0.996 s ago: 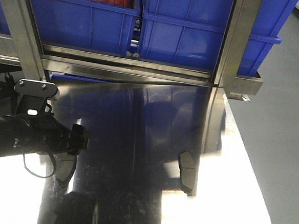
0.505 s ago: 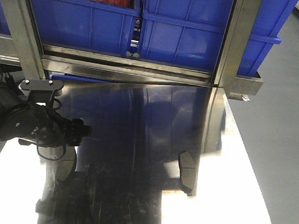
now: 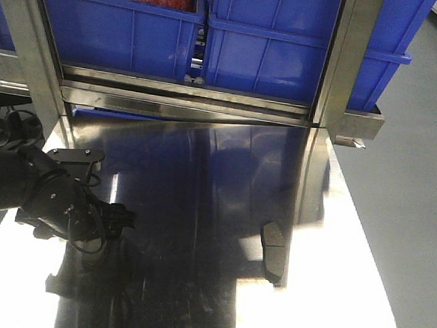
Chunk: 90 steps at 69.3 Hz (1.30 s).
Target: Move and align brake pads A on conveyor
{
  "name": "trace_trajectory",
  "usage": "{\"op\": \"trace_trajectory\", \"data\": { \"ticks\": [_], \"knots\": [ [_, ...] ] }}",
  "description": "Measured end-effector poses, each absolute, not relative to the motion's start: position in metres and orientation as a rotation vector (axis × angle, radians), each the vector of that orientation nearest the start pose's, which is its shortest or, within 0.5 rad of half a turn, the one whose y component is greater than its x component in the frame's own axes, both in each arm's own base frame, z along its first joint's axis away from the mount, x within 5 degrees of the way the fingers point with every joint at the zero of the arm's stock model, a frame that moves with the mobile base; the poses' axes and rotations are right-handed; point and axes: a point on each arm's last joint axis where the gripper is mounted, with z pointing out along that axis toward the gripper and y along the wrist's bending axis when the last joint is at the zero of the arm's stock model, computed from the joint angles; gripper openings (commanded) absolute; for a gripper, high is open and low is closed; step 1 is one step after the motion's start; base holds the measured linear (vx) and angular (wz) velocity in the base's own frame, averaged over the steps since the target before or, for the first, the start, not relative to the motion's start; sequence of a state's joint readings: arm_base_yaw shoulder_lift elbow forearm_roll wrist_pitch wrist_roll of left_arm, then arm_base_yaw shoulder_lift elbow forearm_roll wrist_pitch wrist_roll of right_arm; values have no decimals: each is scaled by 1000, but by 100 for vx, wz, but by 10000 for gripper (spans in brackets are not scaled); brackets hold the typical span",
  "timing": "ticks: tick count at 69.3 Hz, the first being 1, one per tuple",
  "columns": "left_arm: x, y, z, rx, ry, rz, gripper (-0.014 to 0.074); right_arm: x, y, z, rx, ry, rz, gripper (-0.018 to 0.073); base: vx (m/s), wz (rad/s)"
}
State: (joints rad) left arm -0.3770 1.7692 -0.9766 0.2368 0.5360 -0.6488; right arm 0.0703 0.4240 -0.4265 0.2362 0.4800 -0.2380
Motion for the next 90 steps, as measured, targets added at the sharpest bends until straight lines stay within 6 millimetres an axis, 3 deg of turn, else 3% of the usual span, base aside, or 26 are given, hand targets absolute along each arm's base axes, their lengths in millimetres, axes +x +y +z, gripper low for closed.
{"op": "trace_trajectory", "data": {
  "ticks": [12, 57, 90],
  "knots": [
    [310, -111, 159, -121, 2783, -37, 547, 89, 16, 285, -167, 1942, 134, -10, 0, 0],
    [312, -112, 156, -79, 2797, -31, 368, 89, 16, 285, -167, 1942, 134, -10, 0, 0],
    [310, -111, 156, -43, 2821, -2, 102, 89, 16, 285, -167, 1942, 134, -10, 0, 0]
  ]
}}
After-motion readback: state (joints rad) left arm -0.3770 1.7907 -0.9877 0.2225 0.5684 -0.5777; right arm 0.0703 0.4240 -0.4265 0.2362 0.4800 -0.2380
